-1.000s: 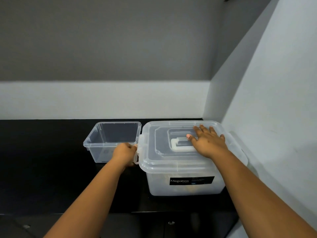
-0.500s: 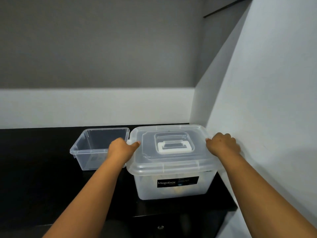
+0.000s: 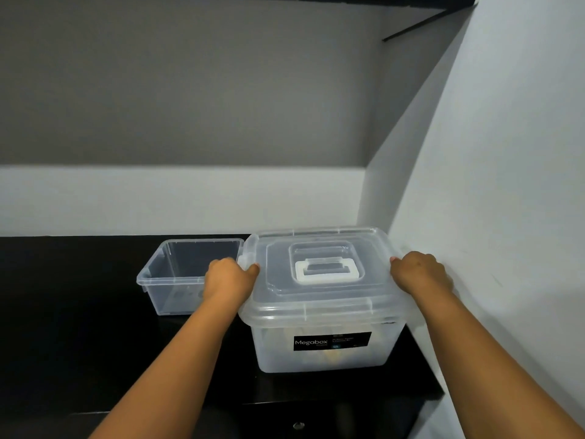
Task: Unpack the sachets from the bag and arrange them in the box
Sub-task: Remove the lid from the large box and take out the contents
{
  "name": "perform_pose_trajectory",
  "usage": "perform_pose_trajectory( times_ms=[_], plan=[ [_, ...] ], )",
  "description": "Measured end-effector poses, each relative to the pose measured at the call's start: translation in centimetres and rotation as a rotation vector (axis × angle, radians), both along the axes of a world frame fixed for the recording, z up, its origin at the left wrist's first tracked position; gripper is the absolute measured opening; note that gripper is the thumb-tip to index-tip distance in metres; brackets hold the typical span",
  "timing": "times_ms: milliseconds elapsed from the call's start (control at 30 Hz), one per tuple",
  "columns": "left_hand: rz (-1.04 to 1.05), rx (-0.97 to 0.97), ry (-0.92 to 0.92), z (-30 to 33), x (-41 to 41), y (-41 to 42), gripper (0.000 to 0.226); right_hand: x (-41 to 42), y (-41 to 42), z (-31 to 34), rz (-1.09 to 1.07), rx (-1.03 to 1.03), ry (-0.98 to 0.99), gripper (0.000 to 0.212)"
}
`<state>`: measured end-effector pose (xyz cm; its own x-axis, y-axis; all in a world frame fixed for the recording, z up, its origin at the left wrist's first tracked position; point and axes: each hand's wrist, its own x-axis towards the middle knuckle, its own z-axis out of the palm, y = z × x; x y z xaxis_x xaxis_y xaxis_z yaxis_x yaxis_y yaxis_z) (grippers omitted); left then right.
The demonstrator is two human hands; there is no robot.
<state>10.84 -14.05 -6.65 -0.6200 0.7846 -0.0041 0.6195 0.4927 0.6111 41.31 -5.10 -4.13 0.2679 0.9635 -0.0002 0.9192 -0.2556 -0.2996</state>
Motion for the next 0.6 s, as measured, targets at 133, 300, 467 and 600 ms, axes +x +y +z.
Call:
perform_pose_trajectory(
  times_ms=[133, 300, 467, 600],
  plan=[
    [-0.006, 0.045, -0.003, 2.5, -0.9, 0.6, 0.049, -0.3, 1.4, 2.7, 0.027, 0.063, 0.118, 0.054],
    [-0.006, 0.109, 0.064, 7.0, -3.0, 3.8, 0.048, -1.7, 4.3, 6.8, 0.12, 0.146, 0.374, 0.041],
    [-0.008, 0.126, 0.082, 9.9, -6.8, 9.1, 0.048, -4.9, 8.2, 8.9, 0.165, 0.155, 0.591, 0.032],
    [-0.015, 0.089, 0.072, 10.1, -11.8, 13.6, 0.051, -9.1, 11.6, 9.4, 0.177, 0.13, 0.649, 0.028]
  ],
)
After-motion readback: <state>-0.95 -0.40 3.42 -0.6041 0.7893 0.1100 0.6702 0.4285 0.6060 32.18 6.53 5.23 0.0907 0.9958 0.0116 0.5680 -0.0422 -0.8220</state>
